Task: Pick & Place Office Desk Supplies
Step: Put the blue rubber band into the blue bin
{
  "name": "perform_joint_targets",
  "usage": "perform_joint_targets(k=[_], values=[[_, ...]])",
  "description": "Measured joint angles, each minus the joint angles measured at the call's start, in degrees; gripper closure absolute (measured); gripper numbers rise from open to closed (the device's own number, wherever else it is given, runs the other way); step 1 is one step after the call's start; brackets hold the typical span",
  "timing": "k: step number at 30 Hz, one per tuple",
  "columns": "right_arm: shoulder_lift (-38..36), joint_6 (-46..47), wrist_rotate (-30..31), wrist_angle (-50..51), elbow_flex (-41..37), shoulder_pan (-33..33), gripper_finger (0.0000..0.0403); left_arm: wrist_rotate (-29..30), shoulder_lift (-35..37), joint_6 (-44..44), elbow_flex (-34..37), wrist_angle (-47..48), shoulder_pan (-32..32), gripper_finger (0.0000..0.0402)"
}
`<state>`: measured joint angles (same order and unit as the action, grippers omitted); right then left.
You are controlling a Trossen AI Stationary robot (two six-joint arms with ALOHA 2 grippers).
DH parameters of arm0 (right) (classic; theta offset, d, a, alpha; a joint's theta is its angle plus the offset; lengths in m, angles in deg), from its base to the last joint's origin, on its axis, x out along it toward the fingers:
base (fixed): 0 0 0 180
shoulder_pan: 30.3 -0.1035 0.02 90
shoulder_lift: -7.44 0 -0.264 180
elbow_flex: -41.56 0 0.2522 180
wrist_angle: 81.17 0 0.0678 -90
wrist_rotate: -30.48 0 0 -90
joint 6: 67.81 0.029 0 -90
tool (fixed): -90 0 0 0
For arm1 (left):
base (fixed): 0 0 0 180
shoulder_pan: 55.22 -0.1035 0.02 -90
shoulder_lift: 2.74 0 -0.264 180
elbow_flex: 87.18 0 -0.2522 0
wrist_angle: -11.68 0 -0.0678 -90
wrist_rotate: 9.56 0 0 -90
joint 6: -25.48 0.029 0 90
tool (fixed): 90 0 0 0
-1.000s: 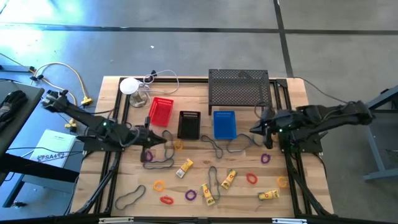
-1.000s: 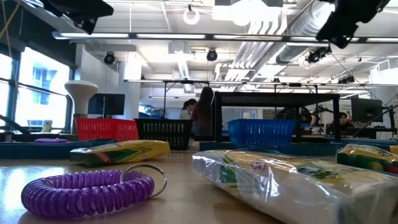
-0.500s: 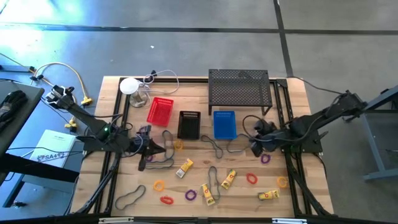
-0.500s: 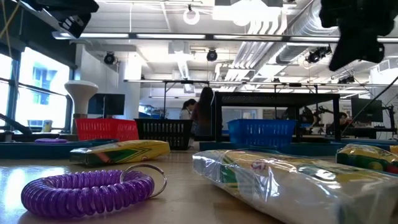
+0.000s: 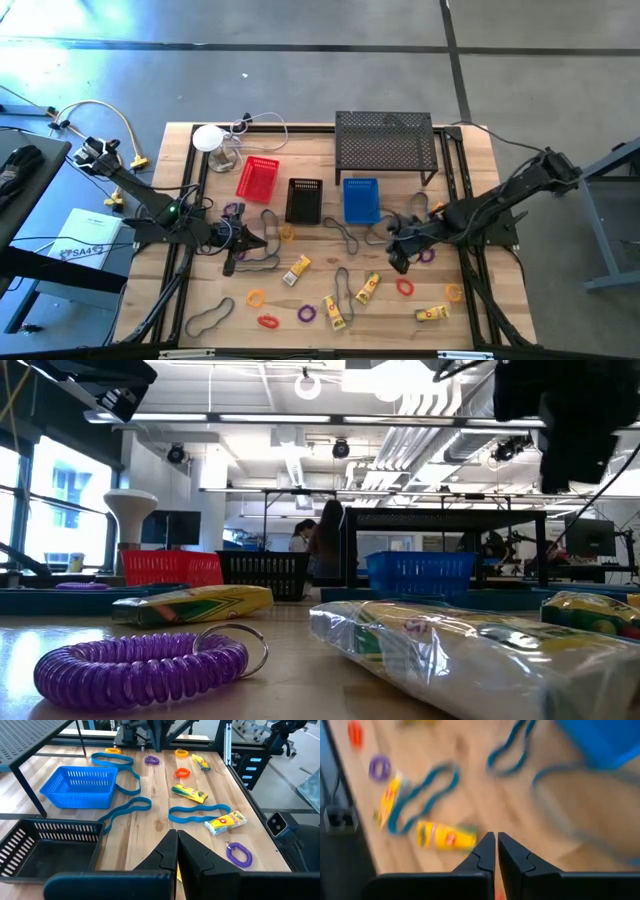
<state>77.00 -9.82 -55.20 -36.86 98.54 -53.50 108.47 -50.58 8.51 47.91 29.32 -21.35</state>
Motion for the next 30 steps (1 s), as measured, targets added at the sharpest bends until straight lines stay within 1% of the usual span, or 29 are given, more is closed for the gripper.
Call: perform_joint_targets(k=[3, 9, 15, 19, 22, 25, 28, 30], values=[[2.62, 0.37, -1.72, 0.05, 0.00, -0.12, 0.0395, 0.00, 0.00, -0.05, -0.01, 0.00, 0.02, 0.0401], [8.19, 0.72, -1.82, -2.29, 0.00, -1.60, 0.0395, 0.02, 0.00, -0.08, 0.00, 0.03, -0.02, 0.0401], [13.43, -0.66, 0.82, -8.56, -0.02, -0.83, 0.0387, 0.03, 0.00, -0.78, -0.02, 0.00, -0.02, 0.0401], [14.76, -7.41, 2.93, -10.13, 0.00, -1.59, 0.0355, 0.04, 0.00, -0.94, -0.02, 0.02, -0.01, 0.0401], [14.79, -10.12, 6.23, -11.01, -0.02, -1.73, 0.0321, 0.04, 0.00, -0.97, -0.02, 0.03, 0.02, 0.0401], [14.79, -15.65, 6.80, -11.63, 0.00, -2.42, 0.0286, 0.04, 0.00, -1.07, -0.02, 0.02, 0.02, 0.0401], [14.77, -21.49, 6.75, -8.59, 0.00, -3.78, 0.0261, 0.06, 0.00, -1.07, -0.02, 0.00, 0.02, 0.0401], [14.77, -22.77, 8.21, -5.42, 0.00, -4.00, 0.0252, 0.07, 0.00, -1.07, -0.02, -0.02, 0.02, 0.0401]])
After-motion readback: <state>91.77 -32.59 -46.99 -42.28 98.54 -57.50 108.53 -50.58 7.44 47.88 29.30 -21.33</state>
